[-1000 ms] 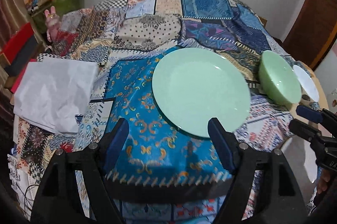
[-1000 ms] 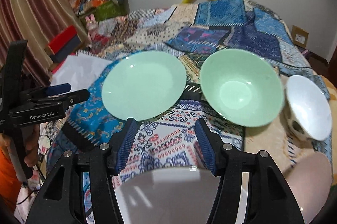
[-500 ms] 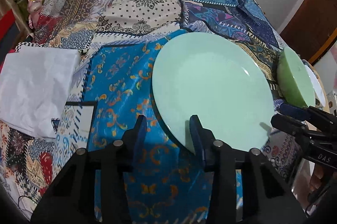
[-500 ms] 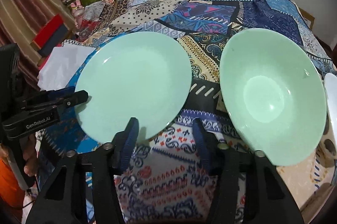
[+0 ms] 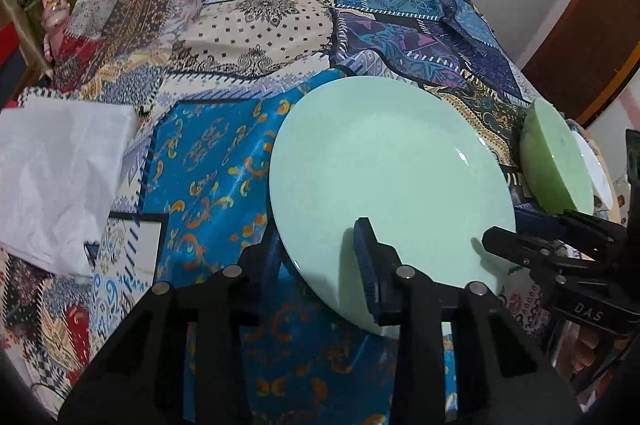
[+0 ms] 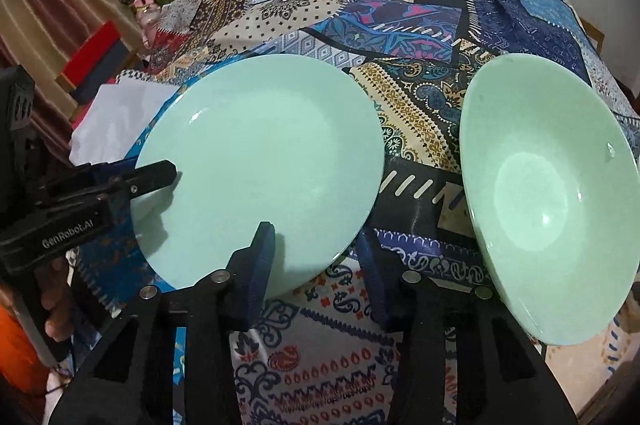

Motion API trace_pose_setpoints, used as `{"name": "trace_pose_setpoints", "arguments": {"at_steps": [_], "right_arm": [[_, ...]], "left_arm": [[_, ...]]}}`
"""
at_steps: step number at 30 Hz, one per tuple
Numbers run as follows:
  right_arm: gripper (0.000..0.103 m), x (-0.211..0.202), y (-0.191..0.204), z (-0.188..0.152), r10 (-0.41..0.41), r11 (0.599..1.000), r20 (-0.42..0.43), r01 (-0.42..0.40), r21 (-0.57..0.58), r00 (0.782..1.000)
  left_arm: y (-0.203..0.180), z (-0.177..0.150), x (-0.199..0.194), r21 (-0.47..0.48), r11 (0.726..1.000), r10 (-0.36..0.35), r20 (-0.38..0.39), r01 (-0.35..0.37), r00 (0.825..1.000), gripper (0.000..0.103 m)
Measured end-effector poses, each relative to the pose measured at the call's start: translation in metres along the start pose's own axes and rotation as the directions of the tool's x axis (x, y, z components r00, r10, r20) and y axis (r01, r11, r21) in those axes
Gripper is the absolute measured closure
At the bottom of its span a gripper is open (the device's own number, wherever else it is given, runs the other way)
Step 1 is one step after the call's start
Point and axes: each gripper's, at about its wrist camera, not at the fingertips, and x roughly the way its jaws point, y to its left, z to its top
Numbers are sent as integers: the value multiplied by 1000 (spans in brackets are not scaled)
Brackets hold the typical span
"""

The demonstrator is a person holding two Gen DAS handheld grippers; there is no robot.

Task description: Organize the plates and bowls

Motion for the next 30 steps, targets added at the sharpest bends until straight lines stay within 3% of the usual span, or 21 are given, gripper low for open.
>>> {"name": "trace_pose_setpoints", "arguments": {"at_steps": [15, 21, 30], "right_arm": [[67, -12, 27, -32, 94, 991, -76, -101, -92, 993], [67, -3, 26, -21, 51, 992, -69, -58, -109, 996], [68, 13, 27, -10, 66, 992, -72, -73, -100, 995]], "left_arm": [[5, -71, -53, 1, 1000, 31, -51, -31, 998, 67], [11, -67, -48, -26, 998, 52, -50, -53, 997, 67], [17, -57, -35, -34, 999, 32, -26, -33, 999, 67]]}}
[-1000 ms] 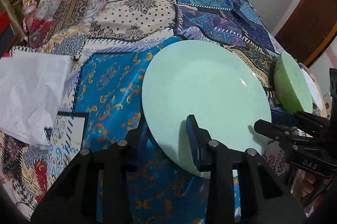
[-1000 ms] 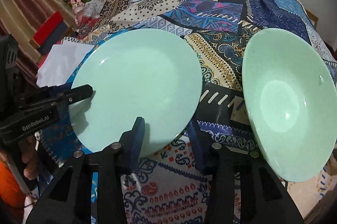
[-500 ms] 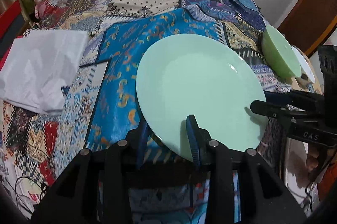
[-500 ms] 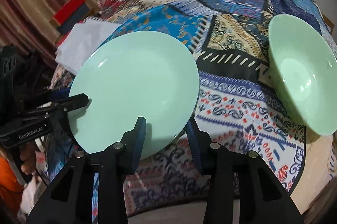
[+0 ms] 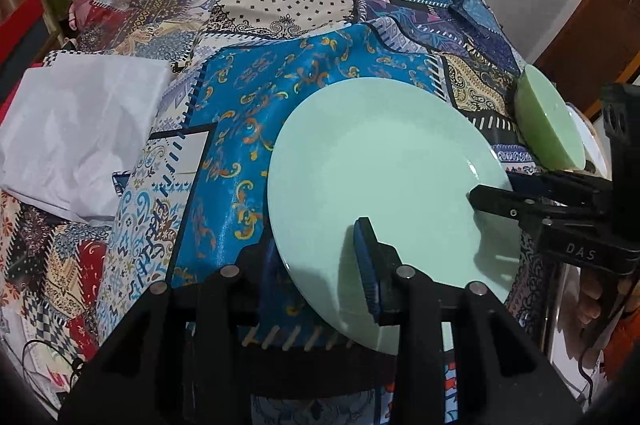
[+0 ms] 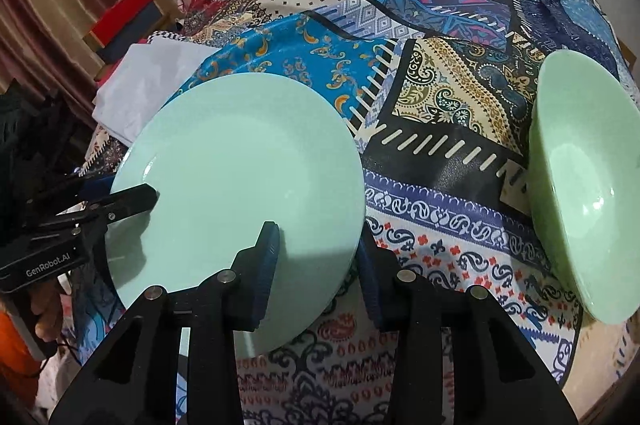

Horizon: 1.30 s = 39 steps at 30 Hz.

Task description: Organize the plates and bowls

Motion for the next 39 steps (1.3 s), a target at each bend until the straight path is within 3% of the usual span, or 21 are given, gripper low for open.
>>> {"name": "trace_pose_setpoints", "arguments": {"at_steps": [4, 12, 30, 39], "right_arm": [[74, -6, 1, -4, -8, 1000, 11, 8, -10, 1000], [74, -27, 4, -20, -19, 1000, 46, 20, -21, 999], [74, -125, 2, -57, -38, 999, 213, 34, 23, 976], [74, -168, -7, -86, -60, 997, 275, 45, 61, 960]], "left_arm": [[-3, -3, -4, 16, 1000, 7, 10, -8, 1000, 67], [-15, -14, -22, 24, 1000, -1, 22, 0, 1000, 67], [-83, -33, -114, 92, 995, -37, 136, 25, 990, 67], [-120, -48, -141, 131, 990, -72, 161, 51, 984, 67]]}}
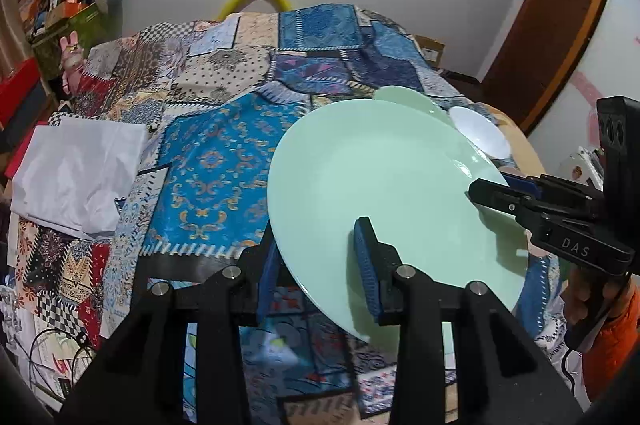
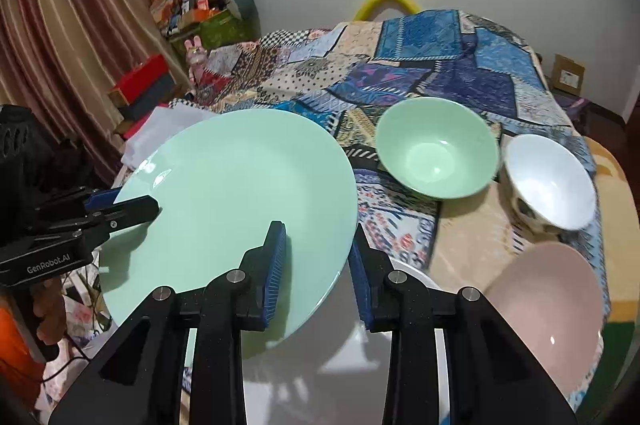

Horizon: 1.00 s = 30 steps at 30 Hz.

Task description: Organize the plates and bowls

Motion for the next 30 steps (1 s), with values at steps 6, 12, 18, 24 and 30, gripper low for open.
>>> {"name": "trace_pose_setpoints", "arguments": {"at_steps": [6, 12, 18, 24, 30], "right_arm": [[74, -24, -12, -15, -22, 999, 25, 21, 30, 999], [74, -38, -23, -30, -43, 998, 33, 41, 57, 999], [74, -47, -35, -47, -64, 995, 27, 62, 84, 998], [74, -46, -44, -63, -65, 991, 4, 64, 116, 998], [74, -39, -50, -78, -54, 988, -25, 57, 145, 998]], "left_arm": [[-24, -6, -5, 15, 999, -35, -6, 35, 999, 67], [-44, -14, -2, 29, 998, -61, -23, 61, 998, 67], [-60, -23, 7, 37, 995, -88, -57, 91, 994, 67], [-70, -33, 21, 47, 994, -91, -98, 96, 991, 67], [-73, -41, 36, 53, 994, -86, -141, 94, 986, 67]]}}
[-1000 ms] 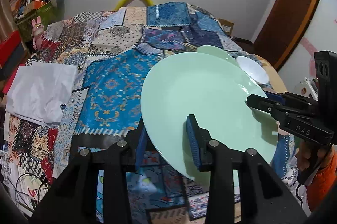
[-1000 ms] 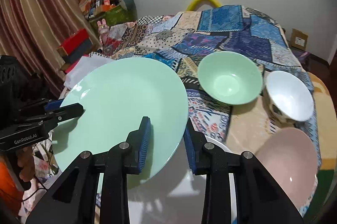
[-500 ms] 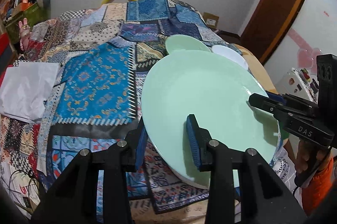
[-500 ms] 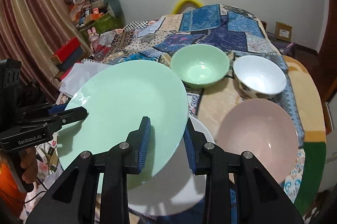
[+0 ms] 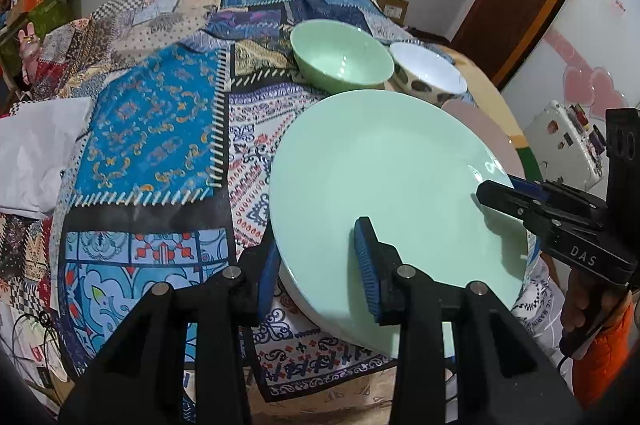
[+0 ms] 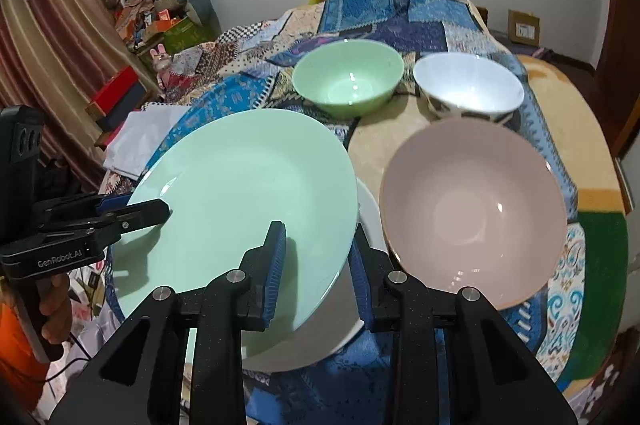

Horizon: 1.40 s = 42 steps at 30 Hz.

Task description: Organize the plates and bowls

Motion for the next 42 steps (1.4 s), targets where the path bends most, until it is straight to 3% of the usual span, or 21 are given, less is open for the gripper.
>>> {"name": "trace_pose_setpoints", "arguments": {"at_steps": [19, 42], "right_arm": [[74, 23, -9, -22, 15, 999, -78, -12, 44, 997], [74, 28, -13, -23, 17, 999, -87, -12, 49, 996]], "left_arm": [[11, -8, 38, -16, 1000, 6, -93, -7, 996, 67], [10, -8, 51, 0, 998, 65, -104, -65, 992, 67]]}}
